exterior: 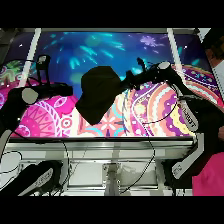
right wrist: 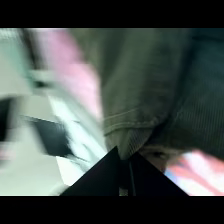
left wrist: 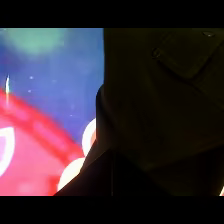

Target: Fold the clothes and pants, and hang the long-sleeved shirts on hangers.

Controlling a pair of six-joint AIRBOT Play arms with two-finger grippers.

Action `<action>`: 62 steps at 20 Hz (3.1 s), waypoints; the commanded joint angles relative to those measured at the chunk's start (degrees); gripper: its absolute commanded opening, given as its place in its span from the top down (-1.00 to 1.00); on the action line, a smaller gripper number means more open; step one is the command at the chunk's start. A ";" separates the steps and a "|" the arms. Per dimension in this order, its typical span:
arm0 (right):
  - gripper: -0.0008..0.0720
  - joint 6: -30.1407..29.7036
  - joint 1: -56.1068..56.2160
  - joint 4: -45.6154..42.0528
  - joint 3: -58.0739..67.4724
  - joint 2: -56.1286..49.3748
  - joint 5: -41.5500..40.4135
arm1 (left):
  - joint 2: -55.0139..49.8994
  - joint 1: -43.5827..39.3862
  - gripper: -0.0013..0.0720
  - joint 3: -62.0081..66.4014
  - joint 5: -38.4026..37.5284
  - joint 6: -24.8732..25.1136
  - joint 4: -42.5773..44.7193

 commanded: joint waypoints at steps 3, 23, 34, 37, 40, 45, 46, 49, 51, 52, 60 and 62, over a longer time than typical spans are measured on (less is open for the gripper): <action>0.94 0.24 5.31 20.33 17.55 0.00 -18.86 | 0.04 0.28 0.92 0.00 7.21 0.04 -0.11; 0.02 17.03 7.87 -20.70 23.43 0.35 5.27 | 0.04 6.71 0.42 0.00 12.37 0.31 0.31; 0.04 16.57 4.70 -20.94 21.70 -7.52 13.94 | -0.15 1.01 0.30 0.00 6.86 12.26 -4.55; 0.02 16.59 5.60 -13.79 21.70 -12.81 13.68 | -1.97 -4.13 -0.23 0.00 6.05 19.30 -3.98; 0.02 16.63 8.02 -12.50 21.70 -15.26 7.65 | -3.52 -4.48 -0.24 0.00 9.31 19.19 -4.68; -0.60 17.00 11.54 -15.08 21.70 -16.61 2.34 | -2.51 -1.51 -0.23 0.02 14.80 19.12 -3.58; -0.60 17.11 12.17 -14.82 21.70 -16.92 2.14 | -1.88 -0.22 -0.23 0.02 16.17 18.99 -3.58; -0.60 17.11 14.71 -14.82 21.70 -17.73 -0.02 | 0.24 4.85 -0.13 0.02 18.95 15.80 -3.61; -0.60 17.11 16.28 -14.88 21.70 -18.29 -1.66 | 1.60 9.20 -0.13 0.02 19.08 13.75 -3.58; -0.59 17.11 16.94 -14.84 21.70 -18.51 -2.43 | 2.08 11.02 -0.13 0.02 19.06 12.44 -3.61; 0.94 16.90 17.46 -14.34 25.33 -17.11 -5.14 | 3.85 19.17 0.91 0.00 18.08 8.66 -3.54; 0.94 17.29 17.31 -10.49 25.31 -14.86 -4.13 | 3.67 21.55 0.91 0.00 15.98 8.63 -3.56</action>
